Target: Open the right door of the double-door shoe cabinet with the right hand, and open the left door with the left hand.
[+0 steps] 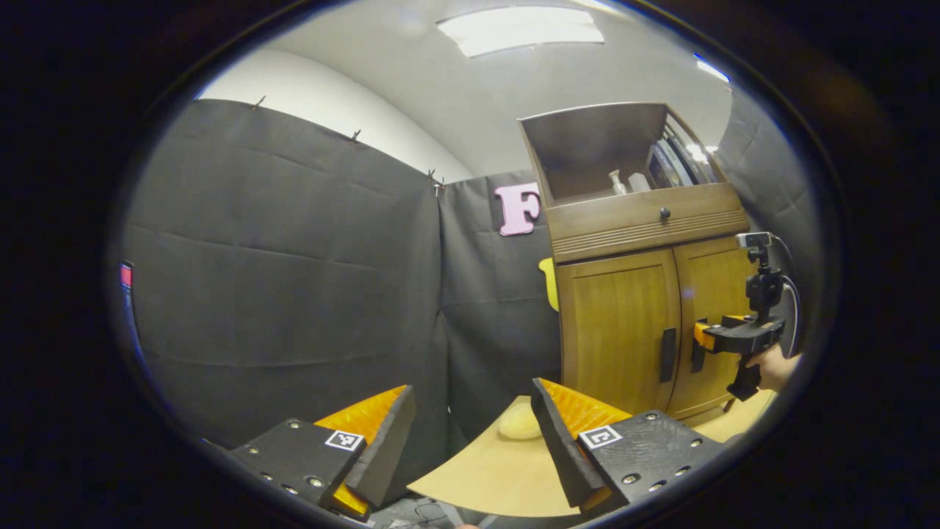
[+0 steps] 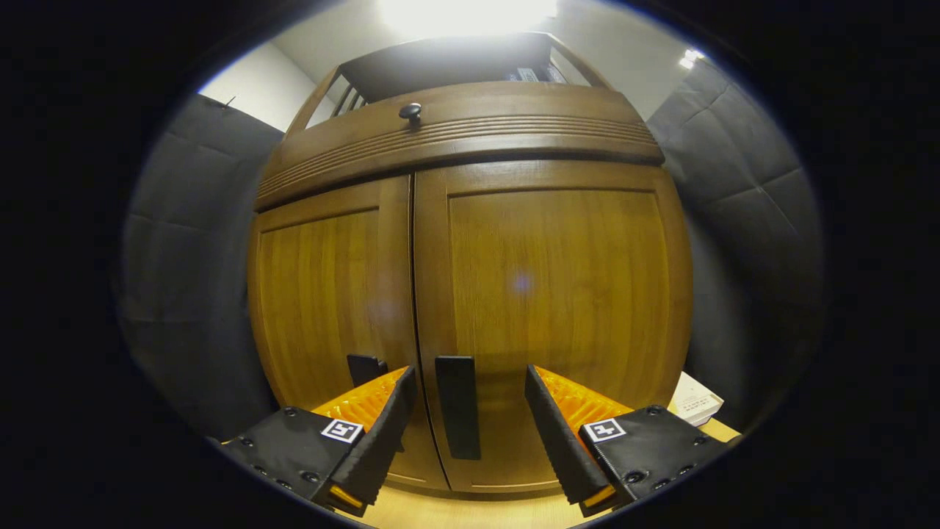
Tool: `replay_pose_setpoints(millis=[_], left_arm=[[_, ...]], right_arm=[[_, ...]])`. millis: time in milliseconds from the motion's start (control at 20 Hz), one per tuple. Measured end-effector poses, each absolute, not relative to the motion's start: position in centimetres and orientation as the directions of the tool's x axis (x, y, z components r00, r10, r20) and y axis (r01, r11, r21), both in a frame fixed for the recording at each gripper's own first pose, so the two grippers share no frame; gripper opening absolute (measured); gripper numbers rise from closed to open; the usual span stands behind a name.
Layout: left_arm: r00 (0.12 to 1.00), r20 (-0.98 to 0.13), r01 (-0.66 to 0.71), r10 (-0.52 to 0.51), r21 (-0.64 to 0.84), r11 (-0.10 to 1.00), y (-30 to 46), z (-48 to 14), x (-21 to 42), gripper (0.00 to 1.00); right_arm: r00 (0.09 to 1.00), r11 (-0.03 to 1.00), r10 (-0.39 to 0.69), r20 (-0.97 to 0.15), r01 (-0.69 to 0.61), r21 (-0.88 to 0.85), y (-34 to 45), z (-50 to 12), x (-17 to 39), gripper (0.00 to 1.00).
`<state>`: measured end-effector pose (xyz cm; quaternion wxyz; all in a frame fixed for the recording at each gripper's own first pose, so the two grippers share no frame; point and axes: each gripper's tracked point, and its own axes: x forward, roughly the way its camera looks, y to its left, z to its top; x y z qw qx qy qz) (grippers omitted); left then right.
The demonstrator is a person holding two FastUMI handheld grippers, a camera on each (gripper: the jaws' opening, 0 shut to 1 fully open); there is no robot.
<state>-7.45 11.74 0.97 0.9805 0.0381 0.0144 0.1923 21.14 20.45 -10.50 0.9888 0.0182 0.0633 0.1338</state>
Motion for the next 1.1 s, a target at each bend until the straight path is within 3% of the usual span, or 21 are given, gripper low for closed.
replay_pose_setpoints(millis=[250,400,500,550,600,850,1100], left_arm=[[0.919,-0.016,-0.392,0.394,0.085,0.916,11.9,1.0,-7.5,0.9],[0.917,-0.019,-0.396,0.399,0.088,0.914,11.8,0.9,-7.6,0.92],[0.915,-0.019,-0.399,0.403,0.089,0.912,11.8,0.9,-7.6,0.92],[0.915,-0.02,-0.399,0.402,0.089,0.912,11.8,0.9,-7.6,0.92],[0.915,-0.021,-0.4,0.404,0.089,0.912,11.8,0.9,-7.6,0.92],[0.918,-0.022,-0.392,0.395,0.082,0.916,11.7,1.0,-7.5,0.92],[0.931,-0.017,-0.362,0.364,0.07,0.93,11.3,0.9,-7.1,0.92]], right_arm=[[0.945,0.959,0.28,-0.167,-0.281,0.02,22.2,-12.9,22.2,0.7],[0.95,0.966,0.256,-0.178,-0.256,0.022,22.3,-13.6,23.1,0.7],[0.954,0.971,0.238,-0.182,-0.234,0.044,22.2,-13.6,23.6,0.53],[0.951,0.971,0.24,-0.194,-0.231,0.068,22.3,-13.8,23.7,0.4],[0.949,0.97,0.241,-0.204,-0.226,0.094,22.4,-13.9,24.0,0.48],[0.957,0.977,0.21,-0.201,-0.197,0.086,21.8,-13.6,24.5,0.21],[0.947,0.966,0.251,-0.2,-0.233,0.108,21.8,-13.3,23.7,0.24]])
